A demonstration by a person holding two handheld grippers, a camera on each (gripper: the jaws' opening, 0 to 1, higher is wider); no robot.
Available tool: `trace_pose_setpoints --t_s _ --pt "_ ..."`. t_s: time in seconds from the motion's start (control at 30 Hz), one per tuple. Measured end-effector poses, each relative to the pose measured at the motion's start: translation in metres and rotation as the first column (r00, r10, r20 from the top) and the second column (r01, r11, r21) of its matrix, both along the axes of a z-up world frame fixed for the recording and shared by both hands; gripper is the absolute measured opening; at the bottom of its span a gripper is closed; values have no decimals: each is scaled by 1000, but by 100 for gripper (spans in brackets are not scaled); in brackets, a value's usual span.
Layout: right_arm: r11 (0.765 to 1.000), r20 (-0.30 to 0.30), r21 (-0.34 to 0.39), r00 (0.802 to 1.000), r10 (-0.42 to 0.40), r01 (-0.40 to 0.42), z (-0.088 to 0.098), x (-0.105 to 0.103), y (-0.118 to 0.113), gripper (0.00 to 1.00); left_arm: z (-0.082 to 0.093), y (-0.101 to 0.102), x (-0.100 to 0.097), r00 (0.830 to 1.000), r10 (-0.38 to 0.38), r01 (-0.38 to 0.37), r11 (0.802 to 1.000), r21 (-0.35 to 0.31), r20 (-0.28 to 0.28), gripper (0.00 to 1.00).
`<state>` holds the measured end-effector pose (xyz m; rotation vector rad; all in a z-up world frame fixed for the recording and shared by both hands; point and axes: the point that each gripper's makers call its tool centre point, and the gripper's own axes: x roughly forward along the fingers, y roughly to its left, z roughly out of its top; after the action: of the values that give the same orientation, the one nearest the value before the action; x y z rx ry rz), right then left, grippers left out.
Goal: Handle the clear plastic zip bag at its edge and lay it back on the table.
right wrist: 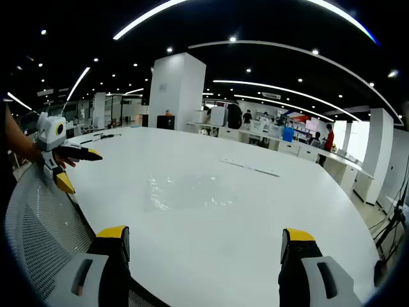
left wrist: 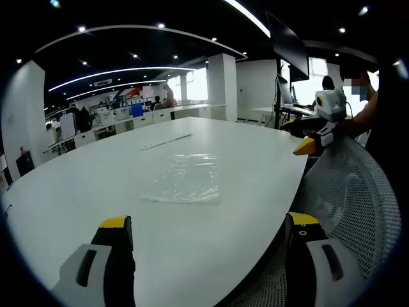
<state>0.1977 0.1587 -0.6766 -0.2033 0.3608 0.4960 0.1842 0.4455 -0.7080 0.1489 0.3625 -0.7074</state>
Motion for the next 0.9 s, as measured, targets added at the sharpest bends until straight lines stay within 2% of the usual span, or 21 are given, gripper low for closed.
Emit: trace_pose_setpoints --t_s 0.9 --pt "1000 1 0 1000 -2 2 1 0 1 99 3 -3 -1 1000 3 -3 1000 -2 5 99"
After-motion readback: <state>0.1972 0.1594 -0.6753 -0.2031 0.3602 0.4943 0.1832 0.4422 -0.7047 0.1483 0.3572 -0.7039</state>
